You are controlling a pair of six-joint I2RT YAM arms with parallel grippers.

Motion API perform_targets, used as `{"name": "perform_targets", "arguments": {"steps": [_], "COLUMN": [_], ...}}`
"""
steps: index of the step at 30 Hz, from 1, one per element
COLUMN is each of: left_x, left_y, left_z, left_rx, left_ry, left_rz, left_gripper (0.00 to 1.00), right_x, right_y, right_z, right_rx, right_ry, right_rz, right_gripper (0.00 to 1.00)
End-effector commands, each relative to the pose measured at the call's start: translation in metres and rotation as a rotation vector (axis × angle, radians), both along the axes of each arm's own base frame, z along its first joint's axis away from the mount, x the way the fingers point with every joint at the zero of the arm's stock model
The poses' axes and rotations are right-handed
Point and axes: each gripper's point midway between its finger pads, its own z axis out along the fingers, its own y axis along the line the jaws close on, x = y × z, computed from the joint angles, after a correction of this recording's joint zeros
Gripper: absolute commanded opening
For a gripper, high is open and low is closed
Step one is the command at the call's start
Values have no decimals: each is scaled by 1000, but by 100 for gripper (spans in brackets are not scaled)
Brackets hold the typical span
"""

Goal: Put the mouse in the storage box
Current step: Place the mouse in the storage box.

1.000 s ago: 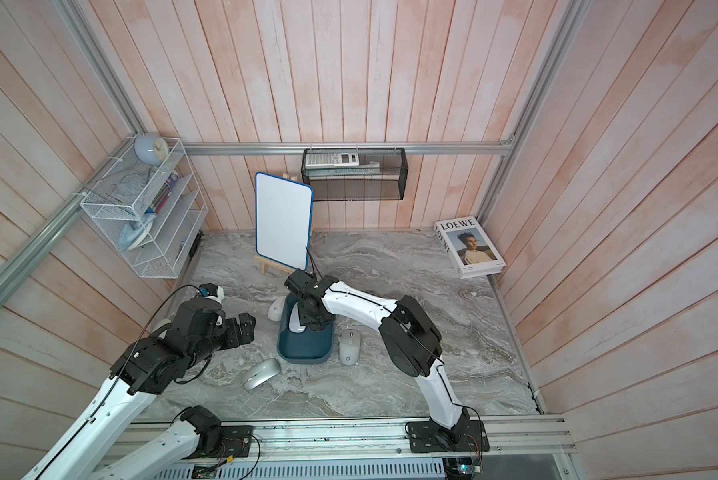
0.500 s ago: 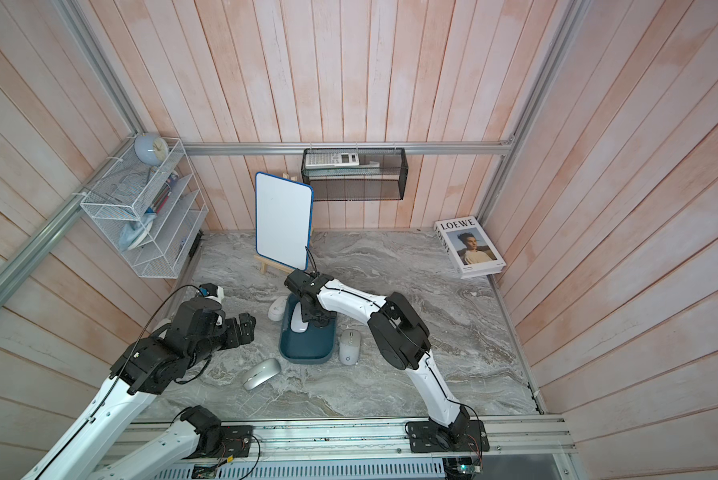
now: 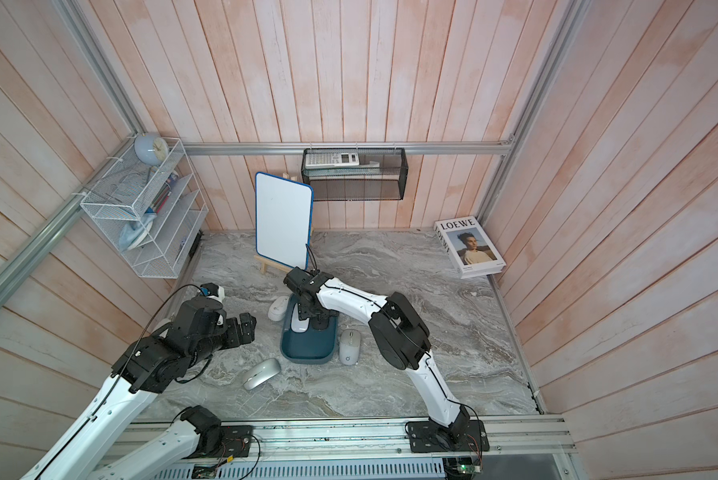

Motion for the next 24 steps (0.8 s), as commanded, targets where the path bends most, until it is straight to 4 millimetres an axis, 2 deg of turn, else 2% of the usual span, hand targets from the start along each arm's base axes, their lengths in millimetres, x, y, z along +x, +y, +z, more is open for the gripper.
{"name": "perform_targets", "arguments": {"steps": [1,3,5,8,11,14,19,22,24], "left_x": [-1,-1,-1,-1,-1,-1,-2,-2,-1], "left_y": [1,1,1,2,1,1,1,1,1], "left_z": [-3,-3,-3,-1,0,0,0,1,1], "left_rx": [1,2,2,0,-3,-5,-7,-10,-10], "left_ry": [4,6,6,-1,-7,-7,-6,-10,-12], "left_rz": [-1,-1,-1,1,1,0,0,-1,-1], "left_gripper": [100,100,100,100,100,100,100,100,100], "right_x": [0,1,2,-3,-16,-34,-67,-84,-93], "right_y": [7,7,-4,-37,-75,-113,-157,-168,-165], "right_z": [46,77,107,142,156,152,126,101,83], "right_rx": [15,23,9,-3,-40,-36,-36,-27,8], "right_ry": [-89,-155,-218,-289,-349,-389,-337,-267,-219], "right_rz": [47,75,85,27,2,-37,-82,-100,-102], "right_gripper": [82,81,81,80,80,81,87,88,88]}}
